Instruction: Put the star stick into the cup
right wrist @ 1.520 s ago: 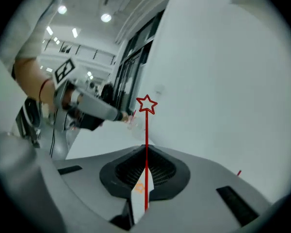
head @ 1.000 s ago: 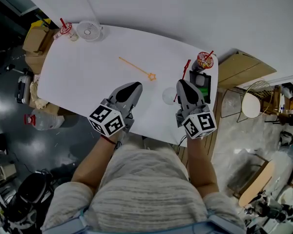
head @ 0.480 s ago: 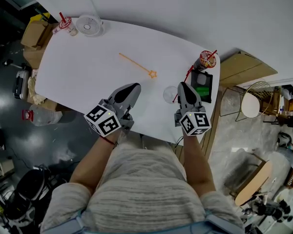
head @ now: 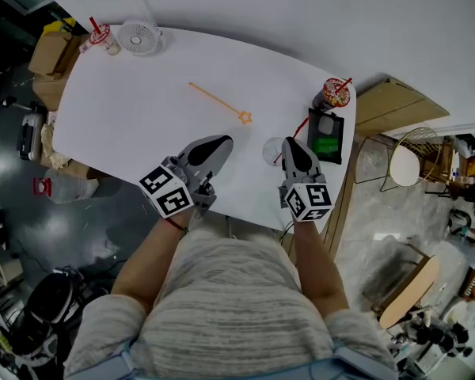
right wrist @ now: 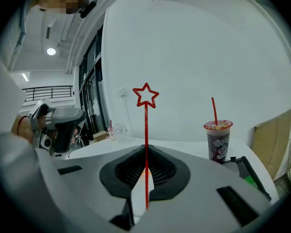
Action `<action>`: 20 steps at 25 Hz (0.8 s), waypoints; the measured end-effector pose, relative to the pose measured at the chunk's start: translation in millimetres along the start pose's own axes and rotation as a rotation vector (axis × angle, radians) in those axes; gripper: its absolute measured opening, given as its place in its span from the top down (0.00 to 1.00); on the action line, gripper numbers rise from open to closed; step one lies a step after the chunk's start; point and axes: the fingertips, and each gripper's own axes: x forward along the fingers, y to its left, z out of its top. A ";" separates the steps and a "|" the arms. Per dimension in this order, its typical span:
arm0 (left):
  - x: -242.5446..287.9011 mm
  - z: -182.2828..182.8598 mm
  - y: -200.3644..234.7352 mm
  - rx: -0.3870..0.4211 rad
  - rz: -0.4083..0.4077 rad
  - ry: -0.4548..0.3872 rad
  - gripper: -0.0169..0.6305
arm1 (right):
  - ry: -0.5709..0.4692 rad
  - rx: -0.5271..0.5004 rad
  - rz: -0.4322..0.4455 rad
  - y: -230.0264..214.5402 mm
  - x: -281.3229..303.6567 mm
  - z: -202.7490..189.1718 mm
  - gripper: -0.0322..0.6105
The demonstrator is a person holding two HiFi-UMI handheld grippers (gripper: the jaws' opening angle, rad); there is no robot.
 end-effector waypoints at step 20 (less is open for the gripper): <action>10.6 -13.8 -4.0 -0.013 -0.031 0.058 0.95 | 0.115 -0.041 -0.005 -7.0 8.5 -34.5 0.92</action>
